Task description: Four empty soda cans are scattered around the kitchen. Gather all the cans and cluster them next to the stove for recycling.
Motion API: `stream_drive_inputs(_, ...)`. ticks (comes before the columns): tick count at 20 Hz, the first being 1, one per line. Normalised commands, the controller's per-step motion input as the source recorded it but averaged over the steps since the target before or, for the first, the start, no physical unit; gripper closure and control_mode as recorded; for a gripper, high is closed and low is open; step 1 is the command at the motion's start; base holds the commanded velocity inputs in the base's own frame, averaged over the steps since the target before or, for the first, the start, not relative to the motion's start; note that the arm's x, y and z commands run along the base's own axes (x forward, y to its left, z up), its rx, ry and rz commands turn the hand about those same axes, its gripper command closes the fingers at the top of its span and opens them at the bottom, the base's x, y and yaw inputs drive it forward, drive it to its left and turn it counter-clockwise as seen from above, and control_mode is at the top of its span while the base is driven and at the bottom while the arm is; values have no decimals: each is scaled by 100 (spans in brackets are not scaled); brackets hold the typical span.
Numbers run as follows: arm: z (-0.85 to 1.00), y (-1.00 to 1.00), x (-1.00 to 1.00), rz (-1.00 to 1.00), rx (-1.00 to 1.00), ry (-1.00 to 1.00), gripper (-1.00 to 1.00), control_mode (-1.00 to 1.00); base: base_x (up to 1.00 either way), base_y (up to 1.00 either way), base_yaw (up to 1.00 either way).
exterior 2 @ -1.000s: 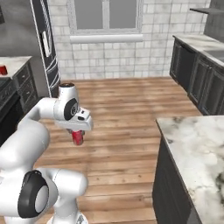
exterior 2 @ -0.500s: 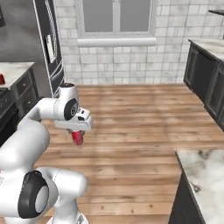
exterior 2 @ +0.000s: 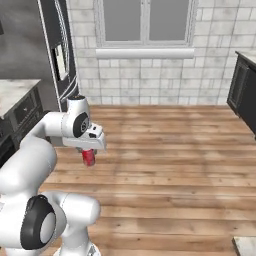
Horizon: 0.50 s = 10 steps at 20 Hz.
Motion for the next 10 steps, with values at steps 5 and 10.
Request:
stream_drive_inputs(5,0,0,0,0,0,0,100,100,96,36,12)
stream_drive_inputs(10,0,0,0,0,0,0,100,100,94,35,12)
